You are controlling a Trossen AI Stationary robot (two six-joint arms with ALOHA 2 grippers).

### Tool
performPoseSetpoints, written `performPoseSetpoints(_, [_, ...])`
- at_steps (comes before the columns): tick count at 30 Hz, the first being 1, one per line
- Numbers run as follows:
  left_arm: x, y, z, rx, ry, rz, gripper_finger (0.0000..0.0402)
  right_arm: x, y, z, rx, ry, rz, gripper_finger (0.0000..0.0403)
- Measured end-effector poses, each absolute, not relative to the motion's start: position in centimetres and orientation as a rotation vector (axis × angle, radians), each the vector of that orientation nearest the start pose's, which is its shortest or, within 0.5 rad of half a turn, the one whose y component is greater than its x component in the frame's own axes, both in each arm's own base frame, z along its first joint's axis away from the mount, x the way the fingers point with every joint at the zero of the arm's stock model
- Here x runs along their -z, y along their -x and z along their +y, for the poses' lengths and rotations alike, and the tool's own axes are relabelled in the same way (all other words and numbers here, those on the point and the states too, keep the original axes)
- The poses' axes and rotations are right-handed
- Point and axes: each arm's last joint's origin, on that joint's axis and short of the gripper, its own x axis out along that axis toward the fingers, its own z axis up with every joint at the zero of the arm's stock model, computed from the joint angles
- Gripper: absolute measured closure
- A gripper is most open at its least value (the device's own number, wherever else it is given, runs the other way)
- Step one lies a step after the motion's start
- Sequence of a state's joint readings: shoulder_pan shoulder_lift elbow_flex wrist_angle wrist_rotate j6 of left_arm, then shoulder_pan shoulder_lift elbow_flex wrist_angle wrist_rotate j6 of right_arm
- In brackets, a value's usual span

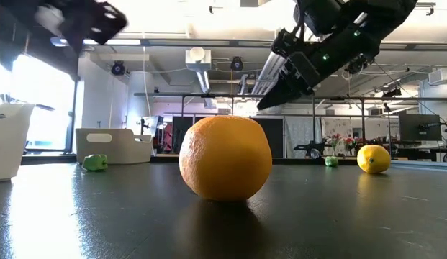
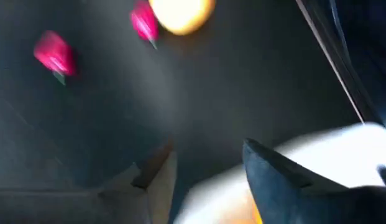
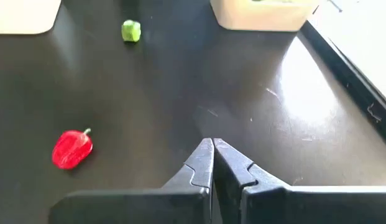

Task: Sort produce into baskets
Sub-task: Put the red chili pepper into the black transparent bin

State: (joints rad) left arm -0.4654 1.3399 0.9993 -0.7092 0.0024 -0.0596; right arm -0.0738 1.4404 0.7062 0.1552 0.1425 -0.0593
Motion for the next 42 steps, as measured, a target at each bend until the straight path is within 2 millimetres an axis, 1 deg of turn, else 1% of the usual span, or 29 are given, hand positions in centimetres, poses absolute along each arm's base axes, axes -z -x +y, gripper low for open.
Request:
performPoseSetpoints(4, [-24.9,-24.0,-9.7,0.368,-0.209,0.857,0.0271,-19.3,-29.0,-2.6,0.188,0.099,0.558,0.0403])
performPoseSetpoints(9, [-23.9,-25.3,-7.8,0.330,-0.260,0.672,0.0307,-19.0,-29.5,-2.6,0.195,0.111,0.536,0.0403])
performPoseSetpoints(11, [-23.4,-25.8,-6.9,0.307,-0.265,0.600,0.0320,-19.0,-30.0,-2.7,0.198,0.122,0.499,0.0403])
performPoseSetpoints(15, [-22.3,-26.1,-5.1,0.270,-0.228,0.504,0.0340,-18.8,-31.1,-2.8,0.197,0.141,0.395,0.0403])
performPoseSetpoints(18, [-21.4,-26.0,-3.9,0.235,-0.211,0.441,0.0350,-18.5,-31.7,-3.1,0.205,0.148,0.342,0.0403])
performPoseSetpoints(24, [-20.5,-25.8,-1.6,0.174,-0.187,0.312,0.0361,-18.1,-32.0,-3.8,0.223,0.146,0.318,0.0403])
performPoseSetpoints(28, [-20.8,-25.7,0.0,0.107,-0.182,0.224,0.0362,-18.2,-32.0,-4.0,0.229,0.142,0.305,0.0403])
performPoseSetpoints(32, [-20.6,-25.4,1.2,0.069,-0.240,0.169,0.0362,-18.4,-32.1,-4.0,0.240,0.143,0.287,0.0403])
performPoseSetpoints(34, [-20.6,-25.0,1.8,0.087,-0.275,0.112,0.0362,-18.5,-32.1,-4.1,0.271,0.147,0.280,0.0403])
performPoseSetpoints(37, [-20.8,-24.6,3.0,0.118,-0.278,0.037,0.0362,-18.9,-32.1,-4.3,0.347,0.144,0.241,0.0403])
performPoseSetpoints(40, [-20.9,-24.1,4.2,0.115,-0.268,-0.001,0.0362,-19.7,-32.2,-4.6,0.435,0.126,0.142,0.0403])
performPoseSetpoints(42, [-20.7,-23.8,4.9,0.091,-0.266,0.008,0.0362,-20.0,-32.3,-4.6,0.449,0.141,0.113,0.0403])
